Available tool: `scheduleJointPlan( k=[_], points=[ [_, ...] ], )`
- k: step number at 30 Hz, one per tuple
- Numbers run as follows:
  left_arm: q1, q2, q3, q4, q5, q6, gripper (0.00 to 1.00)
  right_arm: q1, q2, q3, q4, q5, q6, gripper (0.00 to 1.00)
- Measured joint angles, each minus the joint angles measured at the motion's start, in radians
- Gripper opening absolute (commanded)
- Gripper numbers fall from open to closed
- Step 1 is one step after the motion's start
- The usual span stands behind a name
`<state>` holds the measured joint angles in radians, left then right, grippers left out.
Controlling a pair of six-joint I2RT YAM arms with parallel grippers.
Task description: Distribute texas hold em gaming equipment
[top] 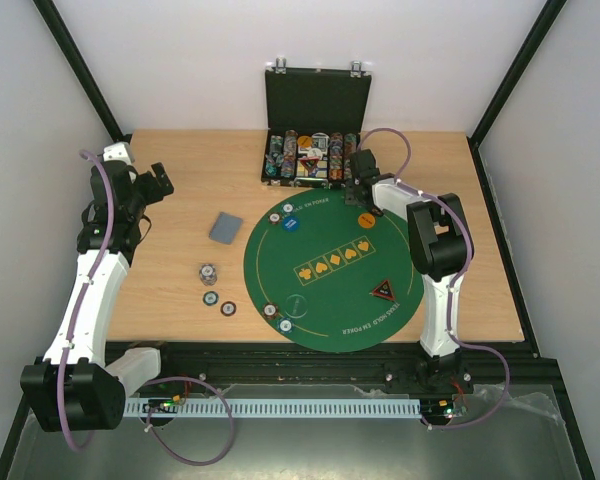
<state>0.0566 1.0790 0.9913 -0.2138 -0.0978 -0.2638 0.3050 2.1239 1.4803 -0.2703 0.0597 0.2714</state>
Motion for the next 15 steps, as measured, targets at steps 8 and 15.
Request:
scheduleJointPlan(
  k=[8, 15],
  points=[
    [0.0, 0.0, 0.0, 0.0, 0.0, 0.0, 0.99, 0.0, -0.023, 0.016, -0.037, -0.022, -0.003, 0.73],
    [0.0, 0.0, 0.0, 0.0, -0.001, 0.0, 1.0, 0.016, -0.198, 0.005, -0.047, -0.083, 0.005, 0.83]
  ],
)
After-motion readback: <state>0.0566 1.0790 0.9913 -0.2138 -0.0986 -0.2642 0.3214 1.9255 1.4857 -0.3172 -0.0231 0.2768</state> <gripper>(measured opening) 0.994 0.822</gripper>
